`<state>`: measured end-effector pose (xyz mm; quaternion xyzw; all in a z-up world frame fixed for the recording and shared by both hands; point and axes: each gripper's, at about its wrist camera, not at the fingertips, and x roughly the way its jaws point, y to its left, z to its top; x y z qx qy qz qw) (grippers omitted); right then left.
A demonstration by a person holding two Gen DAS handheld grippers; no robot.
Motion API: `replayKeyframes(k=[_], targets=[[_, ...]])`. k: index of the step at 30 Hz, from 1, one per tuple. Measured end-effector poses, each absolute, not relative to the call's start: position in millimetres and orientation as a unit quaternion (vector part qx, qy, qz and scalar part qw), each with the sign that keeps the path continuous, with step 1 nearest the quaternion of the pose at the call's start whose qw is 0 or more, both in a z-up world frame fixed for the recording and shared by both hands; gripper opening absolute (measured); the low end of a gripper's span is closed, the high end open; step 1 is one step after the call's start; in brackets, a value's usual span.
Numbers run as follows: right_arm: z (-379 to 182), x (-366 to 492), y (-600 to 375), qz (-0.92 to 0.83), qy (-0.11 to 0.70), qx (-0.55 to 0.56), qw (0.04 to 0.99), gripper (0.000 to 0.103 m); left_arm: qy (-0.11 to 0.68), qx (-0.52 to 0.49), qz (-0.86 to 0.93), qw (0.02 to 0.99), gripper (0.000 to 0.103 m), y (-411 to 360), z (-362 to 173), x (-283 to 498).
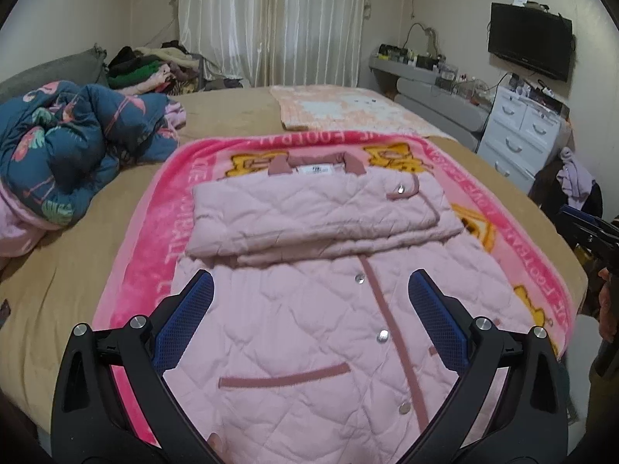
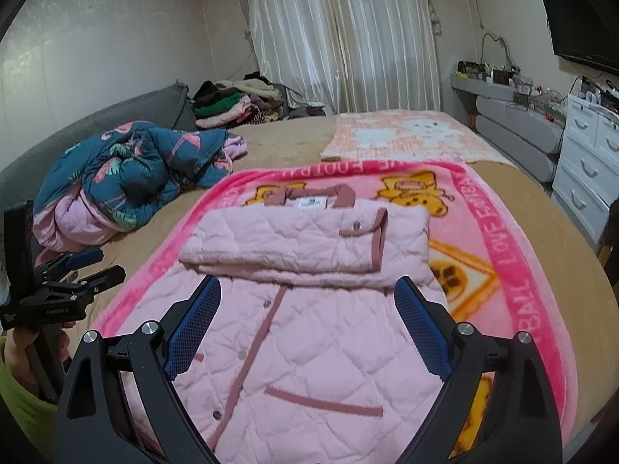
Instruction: Fold large clothes
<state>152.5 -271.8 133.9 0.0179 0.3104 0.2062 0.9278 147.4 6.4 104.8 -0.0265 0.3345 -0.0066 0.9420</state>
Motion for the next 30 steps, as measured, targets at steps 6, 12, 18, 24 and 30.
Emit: replayKeyframes(k=[6, 12, 18, 24, 30], targets=[[100.9, 148.1, -284.6, 0.192, 0.343, 0.013, 0.919, 0.090, 0.355, -0.024, 0.010, 0.935, 0.095, 14.4, 77.5, 138.7], [73.8, 145.1, -301.2, 0.173, 0.369, 0.008, 0.913, 0.090, 0.381, -0.036, 0.029, 0.923, 0.095, 29.4, 46.4, 128.2], [45.5, 144.4, -317.3, 0.155, 0.404, 0.001, 0.902, 0.090, 0.413, -0.036, 0.047, 0.909, 0.095, 41.2, 14.7, 115.6], [15.8, 137.6, -332.7, 0.138, 0.440, -0.004, 0.887, 0.090, 0.437, -0.033, 0.059, 0.897, 0.095, 52.6, -8.3, 102.4], [-13.4, 126.9, -354.6, 0.116, 0.473, -0.010, 0.873, 0.090, 0.459, -0.030, 0.083, 0.884, 0.095, 71.0, -25.9, 86.6]])
